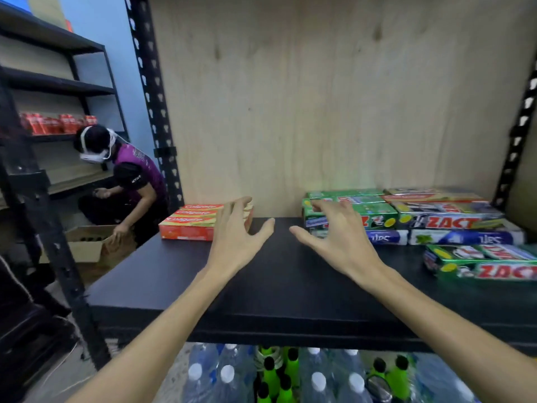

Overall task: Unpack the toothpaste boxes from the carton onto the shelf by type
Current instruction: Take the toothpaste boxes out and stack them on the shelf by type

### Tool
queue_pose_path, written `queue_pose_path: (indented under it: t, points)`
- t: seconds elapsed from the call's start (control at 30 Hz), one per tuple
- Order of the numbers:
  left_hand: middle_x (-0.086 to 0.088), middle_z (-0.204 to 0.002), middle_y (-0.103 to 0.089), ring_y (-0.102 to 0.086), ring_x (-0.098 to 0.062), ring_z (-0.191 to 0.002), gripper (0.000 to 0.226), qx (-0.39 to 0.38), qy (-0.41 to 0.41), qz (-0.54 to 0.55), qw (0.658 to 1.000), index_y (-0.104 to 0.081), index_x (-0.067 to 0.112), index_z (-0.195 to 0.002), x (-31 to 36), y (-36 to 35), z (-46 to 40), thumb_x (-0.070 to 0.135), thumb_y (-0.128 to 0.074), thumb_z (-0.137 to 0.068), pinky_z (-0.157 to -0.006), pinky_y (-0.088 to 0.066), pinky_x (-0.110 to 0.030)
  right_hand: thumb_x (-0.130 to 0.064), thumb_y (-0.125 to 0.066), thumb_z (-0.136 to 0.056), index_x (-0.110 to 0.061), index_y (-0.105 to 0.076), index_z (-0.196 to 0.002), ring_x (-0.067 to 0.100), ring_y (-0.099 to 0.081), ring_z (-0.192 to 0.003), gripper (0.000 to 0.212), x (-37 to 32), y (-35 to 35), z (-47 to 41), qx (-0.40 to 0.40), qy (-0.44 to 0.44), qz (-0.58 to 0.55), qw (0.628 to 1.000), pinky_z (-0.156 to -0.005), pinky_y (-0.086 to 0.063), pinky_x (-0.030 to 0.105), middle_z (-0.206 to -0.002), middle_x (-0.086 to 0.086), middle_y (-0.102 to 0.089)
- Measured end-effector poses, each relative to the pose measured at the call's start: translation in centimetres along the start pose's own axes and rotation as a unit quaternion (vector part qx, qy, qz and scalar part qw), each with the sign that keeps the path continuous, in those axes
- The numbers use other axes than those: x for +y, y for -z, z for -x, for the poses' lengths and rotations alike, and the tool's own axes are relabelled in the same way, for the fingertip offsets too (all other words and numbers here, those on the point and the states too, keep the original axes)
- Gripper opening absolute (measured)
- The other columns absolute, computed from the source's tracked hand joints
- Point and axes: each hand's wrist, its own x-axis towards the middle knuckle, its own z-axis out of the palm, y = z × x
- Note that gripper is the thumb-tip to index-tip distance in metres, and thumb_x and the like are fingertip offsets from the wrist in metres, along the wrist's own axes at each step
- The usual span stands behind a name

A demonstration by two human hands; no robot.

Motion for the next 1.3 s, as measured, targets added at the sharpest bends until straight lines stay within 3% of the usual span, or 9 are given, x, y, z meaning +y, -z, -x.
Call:
queue_pose_path:
  t: [0.23, 0.4, 0.53, 0.67, 0.83, 0.93, 1.03, 1.17, 1.3]
  points:
    - [-0.001, -0.134, -0.054, -0.045, -0.020, -0.130, 0.059, -0.078, -0.044, 0.026, 0.996, -0.052, 0.018, -0.137, 13.6, -9.3, -1.5, 0.051, -0.064, -0.089, -0.110, -0.037, -0.036, -0.062, -0.071, -0.079, -0.013, -0.065, -0.127, 0.031, -0.055, -0.113, 0.068, 10.5, 11.8, 1.0, 0.075, -0.068, 0.069, 0.992, -0.097, -0.043, 0.045, -0.114, 0.007, -0.071]
    - [-0.005, -0.136, -0.056, -0.047, -0.025, -0.130, 0.065, -0.137, -0.057, -0.034, 0.988, -0.053, 0.016, -0.137, 18.9, -15.3, -2.5, 0.062, -0.055, -0.091, -0.109, -0.038, -0.039, -0.076, -0.058, -0.076, -0.017, -0.064, -0.129, 0.032, -0.059, -0.112, 0.079, 18.0, 17.4, 0.8, 0.061, -0.128, 0.102, 0.985, -0.098, -0.047, 0.052, -0.112, 0.004, -0.072]
    - [-0.005, -0.140, -0.054, -0.046, -0.026, -0.132, 0.071, -0.205, -0.041, -0.068, 0.975, -0.050, 0.020, -0.139, 21.0, -18.7, -3.9, 0.071, -0.049, -0.090, -0.109, -0.038, -0.042, -0.080, -0.055, -0.073, -0.019, -0.060, -0.133, 0.035, -0.055, -0.120, 0.085, 22.5, 18.5, -0.5, 0.036, -0.178, 0.134, 0.974, -0.102, -0.043, 0.050, -0.123, 0.008, -0.070]
    - [0.001, -0.129, -0.061, -0.051, -0.024, -0.126, 0.078, -0.177, -0.067, -0.123, 0.974, -0.054, 0.026, -0.135, 21.1, -21.2, -4.4, 0.084, -0.040, -0.084, -0.103, -0.040, -0.044, -0.092, -0.039, -0.072, -0.020, -0.051, -0.143, 0.040, -0.043, -0.132, 0.101, 24.4, 17.4, -1.5, -0.034, -0.238, 0.129, 0.962, -0.109, -0.033, 0.056, -0.139, 0.015, -0.058]
    - [0.003, -0.117, -0.067, -0.057, -0.023, -0.115, 0.087, -0.154, -0.086, -0.124, 0.976, -0.062, 0.024, -0.122, 21.5, -22.4, -4.0, 0.091, -0.028, -0.078, -0.100, -0.046, -0.046, -0.095, -0.039, -0.072, -0.025, -0.039, -0.150, 0.038, -0.043, -0.136, 0.104, 25.9, 16.4, -1.4, -0.069, -0.262, 0.097, 0.958, -0.116, -0.022, 0.056, -0.142, 0.010, -0.056]
    - [0.006, -0.110, -0.070, -0.062, -0.019, -0.106, 0.071, -0.166, -0.088, -0.095, 0.978, -0.065, 0.027, -0.114, 21.9, -22.2, -4.1, 0.085, -0.037, -0.083, -0.095, -0.050, -0.044, -0.091, -0.043, -0.073, -0.023, -0.036, -0.151, 0.039, -0.039, -0.139, 0.104, 26.2, 16.8, -1.5, -0.061, -0.265, 0.097, 0.957, -0.117, -0.021, 0.059, -0.145, 0.012, -0.054]
    - [0.005, -0.116, -0.071, -0.065, -0.017, -0.106, 0.064, -0.198, -0.082, -0.038, 0.976, -0.063, 0.025, -0.125, 22.4, -21.6, -4.4, 0.074, -0.051, -0.087, -0.092, -0.054, -0.041, -0.089, -0.044, -0.074, -0.023, -0.034, -0.152, 0.039, -0.037, -0.140, 0.103, 26.5, 17.2, -1.5, -0.060, -0.273, 0.103, 0.955, -0.117, -0.020, 0.059, -0.147, 0.011, -0.052]
    - [0.002, -0.120, -0.067, -0.056, -0.023, -0.117, 0.072, -0.182, -0.067, -0.077, 0.978, -0.055, 0.024, -0.132, 22.1, -21.8, -4.5, 0.078, -0.045, -0.087, -0.105, -0.042, -0.045, -0.090, -0.043, -0.075, -0.024, -0.033, -0.153, 0.040, -0.034, -0.142, 0.102, 26.8, 17.0, -1.5, -0.059, -0.277, 0.115, 0.952, -0.117, -0.019, 0.058, -0.149, 0.012, -0.050]
    - [-0.011, -0.134, -0.056, -0.031, -0.030, -0.137, 0.085, -0.173, -0.042, -0.160, 0.971, -0.040, 0.020, -0.150, 22.7, -22.5, -3.5, 0.080, -0.032, -0.090, -0.119, -0.019, -0.049, -0.090, -0.042, -0.075, -0.027, -0.031, -0.152, 0.041, -0.033, -0.142, 0.100, 26.9, 16.7, -1.6, -0.061, -0.278, 0.106, 0.953, -0.117, -0.021, 0.057, -0.148, 0.011, -0.050]
